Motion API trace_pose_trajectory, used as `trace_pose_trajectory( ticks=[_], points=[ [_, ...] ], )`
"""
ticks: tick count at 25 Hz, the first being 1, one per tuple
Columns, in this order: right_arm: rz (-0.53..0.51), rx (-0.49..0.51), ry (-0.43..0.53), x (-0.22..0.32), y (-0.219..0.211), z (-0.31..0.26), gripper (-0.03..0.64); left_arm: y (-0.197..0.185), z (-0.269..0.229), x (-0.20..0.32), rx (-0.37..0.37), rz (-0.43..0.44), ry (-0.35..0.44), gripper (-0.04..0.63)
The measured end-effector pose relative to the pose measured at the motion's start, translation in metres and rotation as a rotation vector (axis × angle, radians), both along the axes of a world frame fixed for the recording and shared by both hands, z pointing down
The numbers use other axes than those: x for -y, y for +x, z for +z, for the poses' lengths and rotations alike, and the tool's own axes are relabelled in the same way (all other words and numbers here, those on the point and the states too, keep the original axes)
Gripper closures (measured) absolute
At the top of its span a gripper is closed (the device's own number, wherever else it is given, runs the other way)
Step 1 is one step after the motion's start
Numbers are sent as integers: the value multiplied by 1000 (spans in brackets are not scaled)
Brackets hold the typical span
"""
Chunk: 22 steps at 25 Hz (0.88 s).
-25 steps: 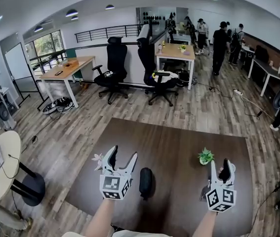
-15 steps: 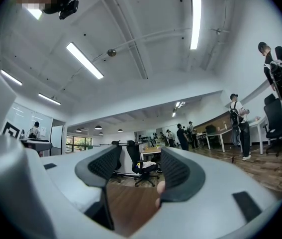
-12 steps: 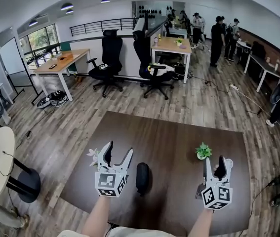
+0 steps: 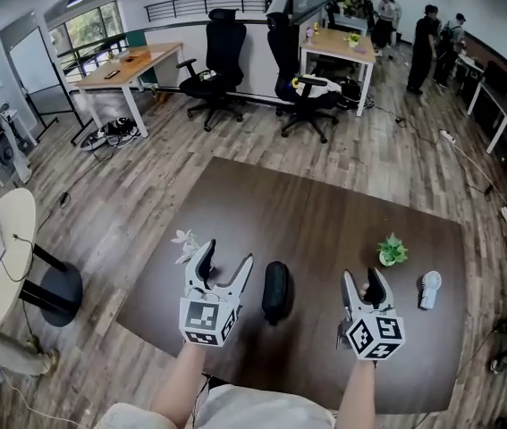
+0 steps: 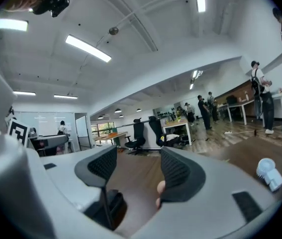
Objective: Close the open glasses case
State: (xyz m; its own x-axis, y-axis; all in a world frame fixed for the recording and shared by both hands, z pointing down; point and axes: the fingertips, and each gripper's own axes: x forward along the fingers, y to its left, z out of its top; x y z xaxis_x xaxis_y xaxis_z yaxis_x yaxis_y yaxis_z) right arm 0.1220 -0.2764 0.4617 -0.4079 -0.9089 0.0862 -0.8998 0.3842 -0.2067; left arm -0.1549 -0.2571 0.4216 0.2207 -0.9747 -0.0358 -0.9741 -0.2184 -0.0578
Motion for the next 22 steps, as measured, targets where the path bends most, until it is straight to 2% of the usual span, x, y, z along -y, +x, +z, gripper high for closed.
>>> trace_pose_trajectory(
  ticks=[7, 11, 15, 22],
  points=[
    [-179, 10, -225, 1, -79, 77, 334, -16, 36, -16, -17, -21, -68, 261],
    [-258, 119, -421, -4, -114, 125, 326, -30, 54, -25, -45, -42, -106, 262],
    [-250, 183, -567, 0, -129, 163, 308, -41, 69, -32, -58, -49, -144, 264],
    [-244, 143, -712, 2, -161, 206, 270, -68, 97, -36, -90, -45, -201, 264]
  ],
)
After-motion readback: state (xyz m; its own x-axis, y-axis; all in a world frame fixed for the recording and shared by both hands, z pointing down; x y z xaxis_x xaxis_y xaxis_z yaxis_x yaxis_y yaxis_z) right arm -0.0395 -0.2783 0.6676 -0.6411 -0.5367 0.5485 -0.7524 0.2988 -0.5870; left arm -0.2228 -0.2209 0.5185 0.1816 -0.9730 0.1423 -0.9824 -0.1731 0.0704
